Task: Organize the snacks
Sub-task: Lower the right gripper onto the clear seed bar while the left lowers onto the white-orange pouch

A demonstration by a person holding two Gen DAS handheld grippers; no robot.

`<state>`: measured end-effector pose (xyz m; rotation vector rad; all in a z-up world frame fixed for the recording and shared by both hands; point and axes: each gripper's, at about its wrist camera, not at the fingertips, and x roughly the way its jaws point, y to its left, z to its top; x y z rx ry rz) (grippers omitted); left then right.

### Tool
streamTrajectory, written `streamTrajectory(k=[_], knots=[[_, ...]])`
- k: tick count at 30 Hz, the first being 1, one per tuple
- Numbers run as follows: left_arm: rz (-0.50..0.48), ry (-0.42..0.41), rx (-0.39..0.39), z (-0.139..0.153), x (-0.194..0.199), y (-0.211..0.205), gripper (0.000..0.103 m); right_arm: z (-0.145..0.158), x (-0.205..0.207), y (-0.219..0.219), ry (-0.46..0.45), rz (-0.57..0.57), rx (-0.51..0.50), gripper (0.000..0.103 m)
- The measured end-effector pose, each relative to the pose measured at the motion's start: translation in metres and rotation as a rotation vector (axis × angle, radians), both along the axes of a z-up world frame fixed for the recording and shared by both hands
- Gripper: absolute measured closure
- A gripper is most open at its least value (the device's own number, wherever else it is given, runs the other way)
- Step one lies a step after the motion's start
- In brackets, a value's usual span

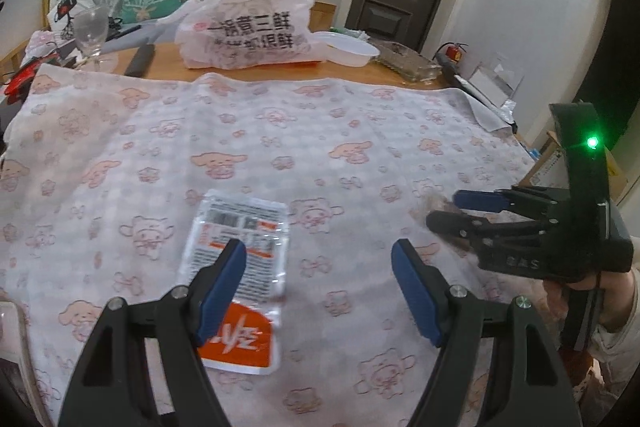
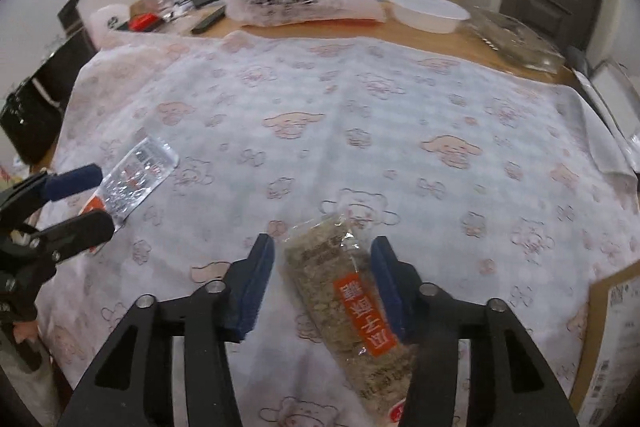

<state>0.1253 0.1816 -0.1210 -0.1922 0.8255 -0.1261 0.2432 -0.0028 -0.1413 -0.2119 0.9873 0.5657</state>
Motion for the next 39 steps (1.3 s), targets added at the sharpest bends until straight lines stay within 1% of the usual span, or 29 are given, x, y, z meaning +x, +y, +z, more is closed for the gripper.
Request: streamTrajectory(k=[1,3,6,7,9,11,12,13,14,17,19,21,26,29,31,33,35,37,38,39], knots=[[0.007,0.002,0.005,0.000,0.000,0.003,0.031,0.001,-0.002,-0.001,0.002,0.008,0.004,0.045],[0.019,0.007,0.018,-0.001,0.000,0.007,0.031,0.002,-0.005,-0.006,0.007,0.020,0.000,0.038],[0.031,0.022,0.032,-0.005,0.001,0.013,0.031,0.001,-0.011,-0.021,0.040,0.032,-0.020,0.037],[0.032,0.028,0.032,-0.006,0.001,0.015,0.031,0.000,-0.014,-0.027,0.061,0.037,-0.008,0.037],[0.033,0.036,0.039,-0.008,0.003,0.017,0.031,0.000,-0.022,-0.032,0.067,0.044,-0.002,0.038],[0.040,0.048,0.052,-0.011,0.006,0.019,0.031,0.001,-0.033,-0.032,0.050,0.063,-0.012,0.046],[0.042,0.053,0.054,-0.012,0.007,0.019,0.031,0.002,-0.038,-0.030,0.042,0.071,-0.020,0.052],[0.044,0.058,0.056,-0.013,0.009,0.020,0.031,0.002,-0.042,-0.028,0.032,0.079,-0.036,0.053],[0.046,0.063,0.057,-0.015,0.010,0.021,0.031,0.002,-0.044,-0.026,0.025,0.083,-0.049,0.053],[0.061,0.084,0.069,-0.021,0.013,0.025,0.031,0.002,-0.045,-0.029,0.029,0.069,-0.043,0.052],[0.064,0.094,0.065,-0.025,0.014,0.028,0.031,0.001,-0.041,-0.034,0.023,0.045,-0.057,0.050],[0.064,0.100,0.059,-0.027,0.016,0.029,0.031,0.000,-0.040,-0.039,0.030,0.032,-0.042,0.049],[0.073,0.110,0.109,-0.029,0.022,0.025,0.031,0.001,-0.044,-0.037,0.020,0.051,-0.050,0.049],[0.082,0.120,0.142,-0.031,0.025,0.025,0.030,0.001,-0.042,-0.041,0.027,0.046,-0.037,0.048],[0.078,0.123,0.148,-0.031,0.026,0.025,0.028,0.001,-0.043,-0.041,0.035,0.069,-0.039,0.045],[0.074,0.127,0.157,-0.032,0.027,0.023,0.028,0.001,-0.047,-0.039,0.034,0.093,-0.048,0.043],[0.049,0.125,0.158,-0.032,0.026,0.019,0.028,0.003,-0.052,-0.039,0.050,0.115,-0.012,0.043],[0.034,0.123,0.186,-0.032,0.024,0.012,0.032,0.003,-0.055,-0.037,0.041,0.121,-0.012,0.044],[0.033,0.119,0.206,-0.032,0.024,0.009,0.037,0.002,-0.055,-0.037,0.034,0.119,-0.019,0.044],[0.031,0.118,0.210,-0.032,0.023,0.008,0.037,0.002,-0.055,-0.037,0.028,0.115,-0.026,0.044]])
